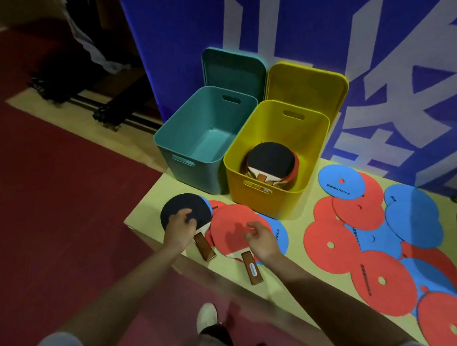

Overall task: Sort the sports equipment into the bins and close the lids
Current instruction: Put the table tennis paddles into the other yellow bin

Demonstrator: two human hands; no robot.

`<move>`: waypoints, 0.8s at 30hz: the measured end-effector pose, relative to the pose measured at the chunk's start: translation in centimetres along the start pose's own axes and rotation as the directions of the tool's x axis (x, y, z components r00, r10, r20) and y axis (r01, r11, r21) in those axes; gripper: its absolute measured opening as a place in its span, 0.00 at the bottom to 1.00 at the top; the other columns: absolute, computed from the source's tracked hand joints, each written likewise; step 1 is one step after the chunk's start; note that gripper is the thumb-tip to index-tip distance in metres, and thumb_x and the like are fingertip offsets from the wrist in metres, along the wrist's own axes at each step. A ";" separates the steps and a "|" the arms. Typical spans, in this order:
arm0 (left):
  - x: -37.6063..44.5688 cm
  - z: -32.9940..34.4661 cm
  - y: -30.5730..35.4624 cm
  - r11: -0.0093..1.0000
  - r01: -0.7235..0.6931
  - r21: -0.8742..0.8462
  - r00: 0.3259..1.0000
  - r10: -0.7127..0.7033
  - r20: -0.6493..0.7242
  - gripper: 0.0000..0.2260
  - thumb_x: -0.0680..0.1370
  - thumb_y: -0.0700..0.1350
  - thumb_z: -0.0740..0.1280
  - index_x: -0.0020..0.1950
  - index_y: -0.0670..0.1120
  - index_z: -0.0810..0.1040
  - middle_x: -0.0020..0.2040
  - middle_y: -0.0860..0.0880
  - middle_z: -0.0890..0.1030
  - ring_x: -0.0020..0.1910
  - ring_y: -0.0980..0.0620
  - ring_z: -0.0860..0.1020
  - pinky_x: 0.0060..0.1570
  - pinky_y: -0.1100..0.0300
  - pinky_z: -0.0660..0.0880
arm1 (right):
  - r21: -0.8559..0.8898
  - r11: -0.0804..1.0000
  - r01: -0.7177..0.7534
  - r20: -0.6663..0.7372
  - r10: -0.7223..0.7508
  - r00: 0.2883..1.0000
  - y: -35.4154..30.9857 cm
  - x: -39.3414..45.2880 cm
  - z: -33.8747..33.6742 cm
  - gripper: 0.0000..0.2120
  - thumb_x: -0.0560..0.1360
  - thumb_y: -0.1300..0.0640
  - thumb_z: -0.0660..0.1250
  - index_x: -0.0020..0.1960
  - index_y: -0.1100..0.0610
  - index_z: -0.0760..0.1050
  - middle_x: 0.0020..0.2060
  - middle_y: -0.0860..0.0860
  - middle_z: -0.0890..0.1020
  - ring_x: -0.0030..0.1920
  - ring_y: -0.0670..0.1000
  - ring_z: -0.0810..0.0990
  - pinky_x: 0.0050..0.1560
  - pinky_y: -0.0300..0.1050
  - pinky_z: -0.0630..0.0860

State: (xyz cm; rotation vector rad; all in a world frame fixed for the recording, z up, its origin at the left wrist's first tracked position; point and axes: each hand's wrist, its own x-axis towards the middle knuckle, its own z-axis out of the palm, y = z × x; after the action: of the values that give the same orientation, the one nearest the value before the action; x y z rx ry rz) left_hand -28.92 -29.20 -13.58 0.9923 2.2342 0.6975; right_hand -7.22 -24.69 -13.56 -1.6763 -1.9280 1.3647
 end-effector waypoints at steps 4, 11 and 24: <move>2.2 -0.9 -1.2 0.999 0.030 0.044 0.997 -0.027 -0.066 0.18 0.77 0.41 0.61 0.68 0.44 0.72 0.64 0.38 0.73 0.59 0.38 0.74 0.57 0.49 0.72 | -0.182 0.976 -0.123 -0.027 0.120 0.992 0.4 1.5 1.6 0.24 0.79 0.53 0.60 0.73 0.59 0.62 0.65 0.59 0.73 0.63 0.59 0.73 0.60 0.48 0.69; 6.8 -2.6 -2.6 0.988 0.139 0.074 0.989 -0.143 0.044 0.23 0.77 0.46 0.62 0.72 0.44 0.67 0.66 0.37 0.70 0.63 0.35 0.71 0.62 0.46 0.71 | -0.341 0.875 -0.343 -0.158 0.307 0.939 -0.3 4.7 4.0 0.27 0.77 0.49 0.58 0.72 0.61 0.62 0.66 0.62 0.70 0.67 0.62 0.68 0.69 0.51 0.63; 10.8 -3.0 -4.8 0.974 0.187 0.127 0.944 -0.214 0.251 0.24 0.77 0.47 0.62 0.73 0.48 0.66 0.68 0.40 0.68 0.65 0.37 0.69 0.62 0.49 0.70 | -0.440 0.720 -0.537 -0.297 0.448 0.843 -1.6 6.4 6.4 0.57 0.63 0.30 0.69 0.77 0.56 0.44 0.74 0.59 0.57 0.74 0.61 0.55 0.71 0.58 0.59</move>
State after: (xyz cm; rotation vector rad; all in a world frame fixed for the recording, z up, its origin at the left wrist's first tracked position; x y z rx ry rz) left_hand -39.21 -24.28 -17.92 0.8349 2.1127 0.3428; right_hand -14.69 -22.03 -18.16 -2.6269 -1.9211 0.8175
